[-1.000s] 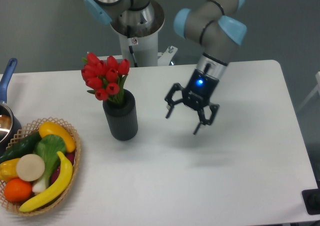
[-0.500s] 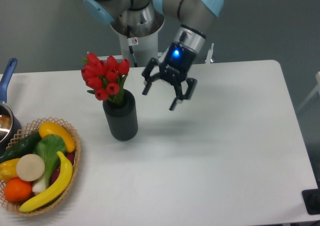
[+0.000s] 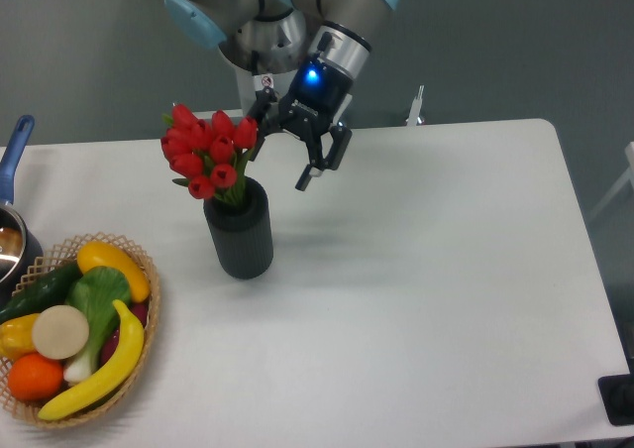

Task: Pick up the flowers from the vase
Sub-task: 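Move the open gripper toward the red tulip stems above the vase, then lower the gripper onto the tulip stems and close it around them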

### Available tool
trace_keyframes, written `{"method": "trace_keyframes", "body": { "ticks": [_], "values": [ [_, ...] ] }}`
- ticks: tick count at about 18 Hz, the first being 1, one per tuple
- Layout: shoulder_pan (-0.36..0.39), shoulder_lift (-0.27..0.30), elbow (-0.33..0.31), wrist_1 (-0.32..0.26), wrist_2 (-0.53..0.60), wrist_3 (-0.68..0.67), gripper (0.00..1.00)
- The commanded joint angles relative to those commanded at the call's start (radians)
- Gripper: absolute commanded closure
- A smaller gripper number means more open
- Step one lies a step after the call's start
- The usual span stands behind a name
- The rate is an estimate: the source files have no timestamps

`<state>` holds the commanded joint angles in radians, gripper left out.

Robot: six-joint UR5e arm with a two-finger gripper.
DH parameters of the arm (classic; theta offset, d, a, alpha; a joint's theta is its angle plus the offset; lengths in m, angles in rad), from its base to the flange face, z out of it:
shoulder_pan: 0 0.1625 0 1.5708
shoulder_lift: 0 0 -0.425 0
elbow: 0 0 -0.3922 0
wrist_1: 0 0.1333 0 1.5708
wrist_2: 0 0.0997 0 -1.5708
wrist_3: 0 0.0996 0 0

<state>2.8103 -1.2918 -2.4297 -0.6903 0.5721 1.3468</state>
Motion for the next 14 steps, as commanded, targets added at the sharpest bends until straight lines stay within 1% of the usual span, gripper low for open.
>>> {"method": "trace_keyframes", "body": {
  "ticks": [3, 6, 9, 12, 14],
  "values": [
    [0.005, 0.052, -0.023, -0.008, 0.021, -0.006, 0.00],
    [0.000, 0.060, -0.028, -0.018, 0.022, -0.009, 0.00],
    [-0.006, 0.037, -0.019, -0.020, 0.011, -0.012, 0.00],
    [-0.024, -0.036, -0.003, -0.017, -0.012, -0.011, 0.00],
    [-0.038, -0.075, -0.002, -0.014, -0.041, -0.006, 0.00]
  ]
}}
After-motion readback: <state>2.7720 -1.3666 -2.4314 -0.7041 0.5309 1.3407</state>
